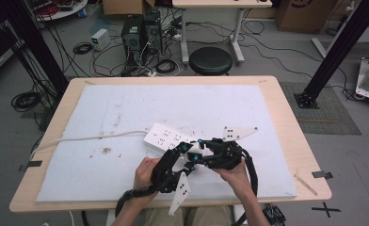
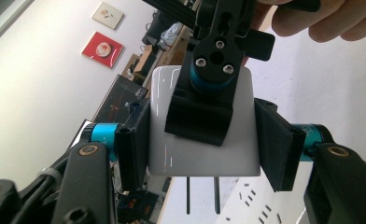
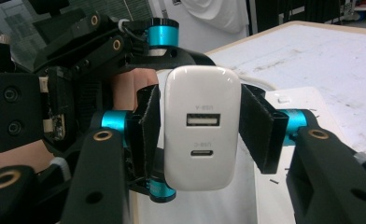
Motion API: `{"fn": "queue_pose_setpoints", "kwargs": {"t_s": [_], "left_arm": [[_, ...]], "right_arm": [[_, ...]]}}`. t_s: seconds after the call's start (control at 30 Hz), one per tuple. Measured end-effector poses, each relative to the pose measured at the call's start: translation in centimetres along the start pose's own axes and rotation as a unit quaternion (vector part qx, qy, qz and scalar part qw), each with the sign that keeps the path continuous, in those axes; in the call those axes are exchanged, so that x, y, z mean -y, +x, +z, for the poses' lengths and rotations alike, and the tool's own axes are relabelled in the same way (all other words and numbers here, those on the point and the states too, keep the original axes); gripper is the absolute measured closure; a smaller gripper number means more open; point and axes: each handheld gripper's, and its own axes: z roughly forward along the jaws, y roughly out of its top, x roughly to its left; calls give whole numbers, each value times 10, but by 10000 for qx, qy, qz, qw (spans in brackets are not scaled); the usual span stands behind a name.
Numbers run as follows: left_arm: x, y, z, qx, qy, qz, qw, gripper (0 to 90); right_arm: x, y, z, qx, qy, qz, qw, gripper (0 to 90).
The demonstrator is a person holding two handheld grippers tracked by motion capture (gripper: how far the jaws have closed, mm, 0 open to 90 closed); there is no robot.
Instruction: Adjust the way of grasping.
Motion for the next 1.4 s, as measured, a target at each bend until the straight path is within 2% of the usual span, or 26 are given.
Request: {"fn": "queue_pose_setpoints", "kwargs": {"t_s": [0.1,0.13,0.23,0.4,0.77,0.8,0.97,1.0,1.03,1.1,1.17,1.27,1.3,1.33,1.37,1.4], "left_arm": [[0,-1,0,4,15,1,10000,425],[1,-1,0,14,18,8,10000,425],[1,-1,0,18,11,9,10000,425],[1,0,0,24,9,34,10000,425],[3,-1,1,37,47,95,9999,424],[4,-1,1,67,52,29,10000,423],[5,-2,1,86,83,-53,9999,420],[5,0,3,134,171,-285,9994,420],[6,2,3,119,217,-359,9990,385],[8,5,3,274,134,-549,9980,255],[9,7,2,396,114,-599,9974,241],[10,7,2,402,87,-635,9971,213],[11,11,0,520,35,-827,9952,213],[11,11,0,520,35,-827,9952,203],[12,14,-1,647,-82,-1132,9914,195],[12,14,-1,647,-82,-1132,9914,188]], "right_arm": [[0,-1,0,-4,-8,-41,10000,542],[0,0,0,-3,36,28,10000,549],[0,0,1,-52,44,-42,10000,578],[0,0,2,-97,73,14,9999,615],[1,1,3,-7,93,-13,10000,630],[1,1,4,18,107,-1,9999,630],[1,2,5,79,133,-31,9999,631],[1,2,5,86,160,-15,9998,631],[1,1,5,192,159,-5,9997,631],[2,0,4,231,99,42,9997,631],[2,-1,2,239,72,66,9997,631],[2,-1,1,301,74,39,9995,631],[2,-1,1,301,74,39,9995,631],[2,-1,1,301,74,39,9995,631],[3,-2,1,381,123,82,9992,631],[3,-2,1,381,123,82,9992,631]]}}
